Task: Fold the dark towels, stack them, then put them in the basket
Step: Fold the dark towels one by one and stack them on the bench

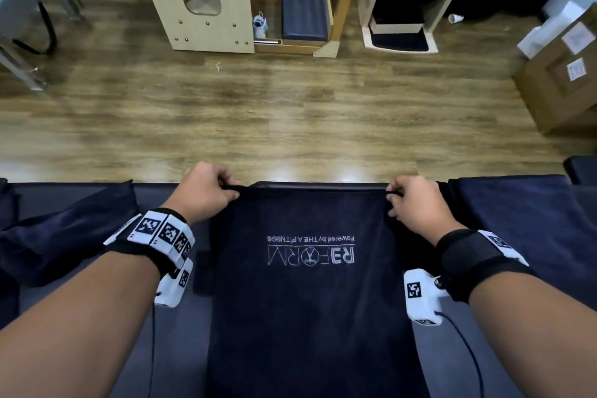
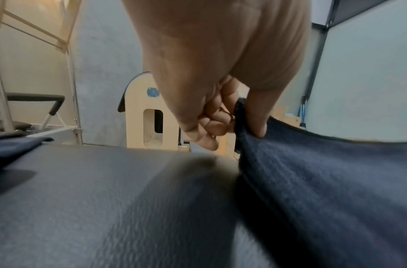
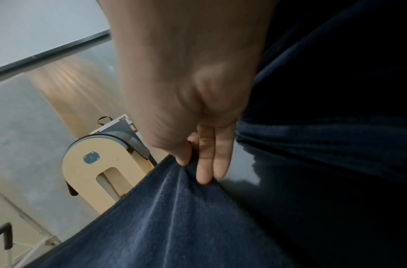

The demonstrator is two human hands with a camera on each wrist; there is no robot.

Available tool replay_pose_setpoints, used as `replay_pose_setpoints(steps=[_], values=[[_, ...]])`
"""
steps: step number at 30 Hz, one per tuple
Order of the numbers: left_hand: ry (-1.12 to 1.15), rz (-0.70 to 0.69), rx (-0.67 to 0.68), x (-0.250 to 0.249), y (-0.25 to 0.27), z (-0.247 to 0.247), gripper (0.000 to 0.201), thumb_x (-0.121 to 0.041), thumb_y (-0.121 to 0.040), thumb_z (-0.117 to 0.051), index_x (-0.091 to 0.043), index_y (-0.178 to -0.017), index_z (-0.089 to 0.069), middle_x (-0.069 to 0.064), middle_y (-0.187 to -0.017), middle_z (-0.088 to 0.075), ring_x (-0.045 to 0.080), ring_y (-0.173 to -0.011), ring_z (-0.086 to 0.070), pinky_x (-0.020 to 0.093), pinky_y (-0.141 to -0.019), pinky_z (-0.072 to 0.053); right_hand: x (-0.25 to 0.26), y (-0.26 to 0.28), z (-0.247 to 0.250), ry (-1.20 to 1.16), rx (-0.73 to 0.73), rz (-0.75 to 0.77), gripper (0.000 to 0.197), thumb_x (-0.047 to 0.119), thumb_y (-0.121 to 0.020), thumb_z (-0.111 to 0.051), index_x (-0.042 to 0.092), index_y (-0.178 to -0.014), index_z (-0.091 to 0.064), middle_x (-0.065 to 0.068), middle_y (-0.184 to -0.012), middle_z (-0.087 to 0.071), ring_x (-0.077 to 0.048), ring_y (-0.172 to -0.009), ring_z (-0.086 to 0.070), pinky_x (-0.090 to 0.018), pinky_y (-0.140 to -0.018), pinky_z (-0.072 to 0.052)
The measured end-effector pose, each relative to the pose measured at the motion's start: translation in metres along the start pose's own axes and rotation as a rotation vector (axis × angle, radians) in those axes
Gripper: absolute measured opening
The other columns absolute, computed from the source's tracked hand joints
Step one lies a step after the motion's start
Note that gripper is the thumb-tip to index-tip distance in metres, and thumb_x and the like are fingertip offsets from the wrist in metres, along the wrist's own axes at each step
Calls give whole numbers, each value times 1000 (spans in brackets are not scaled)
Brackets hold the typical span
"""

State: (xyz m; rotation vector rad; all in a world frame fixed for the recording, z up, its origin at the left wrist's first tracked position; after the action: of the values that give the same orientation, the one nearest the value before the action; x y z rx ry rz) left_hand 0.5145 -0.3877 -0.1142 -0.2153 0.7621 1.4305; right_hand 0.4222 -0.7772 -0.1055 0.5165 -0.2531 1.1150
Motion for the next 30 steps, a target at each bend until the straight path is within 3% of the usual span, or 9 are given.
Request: replay_pose_setpoints(steps=[2,5,7,9,12,16,21,26,30], values=[[68,-41,6,-8,9,14,13,-6,-80,-79,-13,-84,-68,2,-80,-67,23,-82,-66,29,-75,-51,8,11,14,-6,-31,23,21,6,-93,-61,24,-82,-63,-2,-62,-71,-12,-56,-71,-27,-57,-58],[27,-154,79,-34,26,40,15,-3,-87,-72,-18,-93,-73,-4,-83,-68,12,-81,-63,27,-80,-49,30,26,46,9,-88,95,23,5,-93,-62,21,-106,-72,-3,-80,-76,-21,-75,-75,-34,-83,-58],[22,-224,71,-58,42,72,17,-4,-88,-72,-19,-82,-73,-2,-79,-71,13,-75,-63,30,-77,-51,52,41,76,34,-129,136,24,4,-94,-62,12,-112,-76,-11,-90,-78,-27,-88,-76,-37,-93,-56],[62,-271,-17,-83,62,115,16,-4,-87,-73,-19,-80,-72,3,-81,-72,17,-76,-64,31,-76,-52,75,59,117,-6,-220,181,21,3,-94,-61,8,-106,-77,-15,-86,-78,-32,-88,-75,-42,-94,-56],[194,-363,-226,-121,106,185,12,-1,-86,-73,-9,-95,-78,5,-93,-75,14,-89,-69,27,-90,-55,102,101,184,-95,-425,238,19,4,-93,-59,12,-101,-75,-6,-77,-75,-21,-76,-75,-33,-87,-56],[108,-524,-396,-155,182,237,15,-1,-83,-74,-11,-92,-79,2,-82,-74,-5,-71,-63,1,-72,-45,124,184,237,-50,-644,392,17,1,-86,-67,11,-97,-75,-2,-86,-72,-20,-82,-67,-34,-86,-53],[-124,-554,-261,-115,239,169,23,6,-71,-79,-17,-73,-74,-4,-69,-69,19,-71,-66,26,-70,-48,85,252,180,55,-527,427,21,-6,-75,-75,11,-87,-75,-5,-83,-73,-20,-78,-65,-22,-73,-38],[-382,-443,55,-23,279,33,28,-3,-68,-62,-29,-68,-54,-13,-75,-56,15,-77,-54,28,-72,-45,4,287,46,173,-191,424,30,-4,-69,-70,22,-82,-69,3,-81,-71,-25,-77,-70,-31,-71,-49],[-403,-272,273,46,324,-54,28,-13,-68,-60,-32,-59,-43,-13,-81,-60,8,-80,-53,19,-73,-42,-60,327,-49,308,188,293,38,5,-78,-52,29,-101,-71,2,-96,-69,-21,-95,-66,-31,-78,-51]])
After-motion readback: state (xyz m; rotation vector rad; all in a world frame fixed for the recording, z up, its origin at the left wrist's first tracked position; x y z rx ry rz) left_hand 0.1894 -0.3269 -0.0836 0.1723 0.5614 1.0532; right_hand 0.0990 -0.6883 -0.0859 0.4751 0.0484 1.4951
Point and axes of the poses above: each hand's wrist, its own y-axis away from the middle knuckle, its own z-axis out of the back of the hand, x = y × z, the point moved 9 cm from there along -y, towards the middle knuckle
